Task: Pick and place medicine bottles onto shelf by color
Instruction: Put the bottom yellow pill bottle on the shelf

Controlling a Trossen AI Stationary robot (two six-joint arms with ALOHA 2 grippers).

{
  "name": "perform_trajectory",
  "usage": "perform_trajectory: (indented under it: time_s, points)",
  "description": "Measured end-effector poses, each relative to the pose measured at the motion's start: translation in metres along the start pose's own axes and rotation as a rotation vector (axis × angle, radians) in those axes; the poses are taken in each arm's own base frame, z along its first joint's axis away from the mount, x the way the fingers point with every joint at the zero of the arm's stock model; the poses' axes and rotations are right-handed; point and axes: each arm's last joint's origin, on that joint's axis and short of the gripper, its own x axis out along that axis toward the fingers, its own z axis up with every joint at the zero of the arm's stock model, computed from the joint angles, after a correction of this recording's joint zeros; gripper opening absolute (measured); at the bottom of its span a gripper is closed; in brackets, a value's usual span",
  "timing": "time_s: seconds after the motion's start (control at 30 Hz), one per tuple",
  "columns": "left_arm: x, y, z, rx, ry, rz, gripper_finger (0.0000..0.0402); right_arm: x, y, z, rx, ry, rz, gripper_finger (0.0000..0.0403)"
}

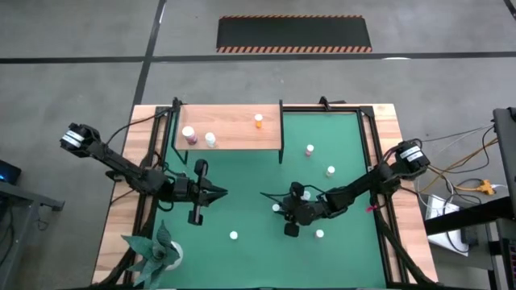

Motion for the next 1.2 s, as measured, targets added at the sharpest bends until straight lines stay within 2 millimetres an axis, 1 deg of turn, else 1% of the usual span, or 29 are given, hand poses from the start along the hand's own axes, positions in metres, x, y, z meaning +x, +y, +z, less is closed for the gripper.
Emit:
perform_trajectory:
  time_s: [0.13,0.6,0.8,1.0,1.1,1.2]
  points:
    - [0.002,-0.001,-0.003,0.0,0.01,0.012,0.0008,0.0,0.0,0.0,0.001,-0.001,0.001,0.0084]
    - [0.004,-0.001,-0.004,-0.005,-0.011,0.025,0.0008,0.0,0.0,0.001,0.002,-0.007,0.004,0.0081]
    - [0.004,-0.001,-0.004,-0.002,-0.011,0.025,0.0008,-0.002,0.001,0.005,0.008,-0.019,0.009,0.0083]
    - [0.004,-0.001,-0.004,0.01,-0.01,0.028,0.0008,-0.01,0.003,0.018,-0.011,-0.055,0.029,0.0081]
    - [0.004,-0.001,-0.004,0.035,-0.009,0.028,0.0008,-0.018,0.005,0.032,-0.018,-0.087,0.052,0.0081]
    - [0.004,-0.001,-0.004,0.061,-0.009,0.029,0.0008,-0.027,0.005,0.044,-0.052,-0.073,0.046,0.0079]
